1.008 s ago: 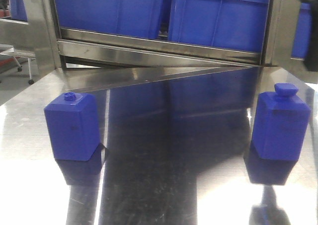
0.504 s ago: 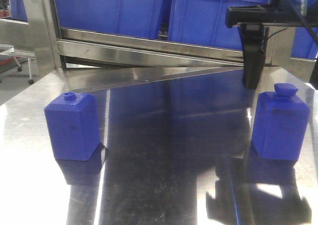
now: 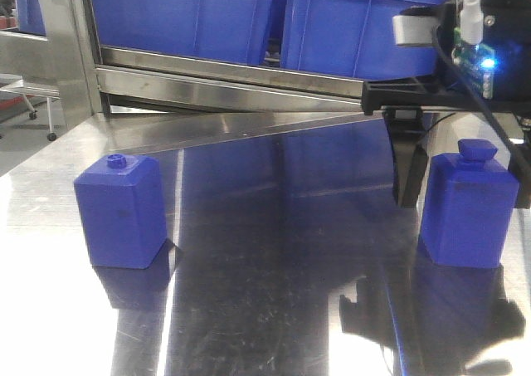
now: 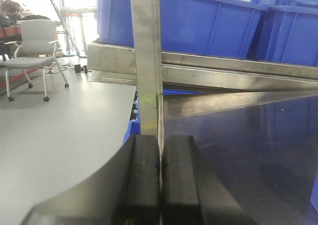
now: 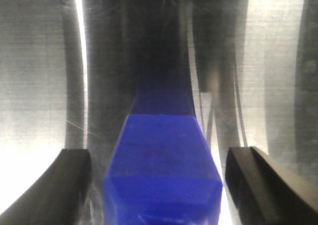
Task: Pick and sort blue part to right shelf
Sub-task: 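Lower the right gripper over the nearer blue bottle and close it, then lift the blue bottle off the table with the right gripper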
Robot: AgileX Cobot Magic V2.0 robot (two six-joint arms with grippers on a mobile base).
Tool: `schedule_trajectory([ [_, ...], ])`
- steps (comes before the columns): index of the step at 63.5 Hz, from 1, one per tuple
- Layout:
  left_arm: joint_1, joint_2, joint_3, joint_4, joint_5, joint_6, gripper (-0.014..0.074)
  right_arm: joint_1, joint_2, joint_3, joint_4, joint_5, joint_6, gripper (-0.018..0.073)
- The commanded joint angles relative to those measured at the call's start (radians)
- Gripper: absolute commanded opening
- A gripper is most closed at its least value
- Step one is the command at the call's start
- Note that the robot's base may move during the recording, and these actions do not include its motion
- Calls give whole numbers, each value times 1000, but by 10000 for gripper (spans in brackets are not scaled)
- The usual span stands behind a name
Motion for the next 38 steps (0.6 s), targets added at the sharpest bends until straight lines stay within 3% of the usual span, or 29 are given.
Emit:
schedule_trajectory([
  [1, -1, -20, 24, -6, -80, -2, 122, 5, -22, -20, -6, -21, 2, 622],
  [22, -1, -20, 24, -6, -80, -2, 122, 5, -3, -20, -6, -12, 2, 615],
  [38, -1, -20, 24, -6, -80, -2, 122, 5, -4, -20, -6, -4, 2, 426],
])
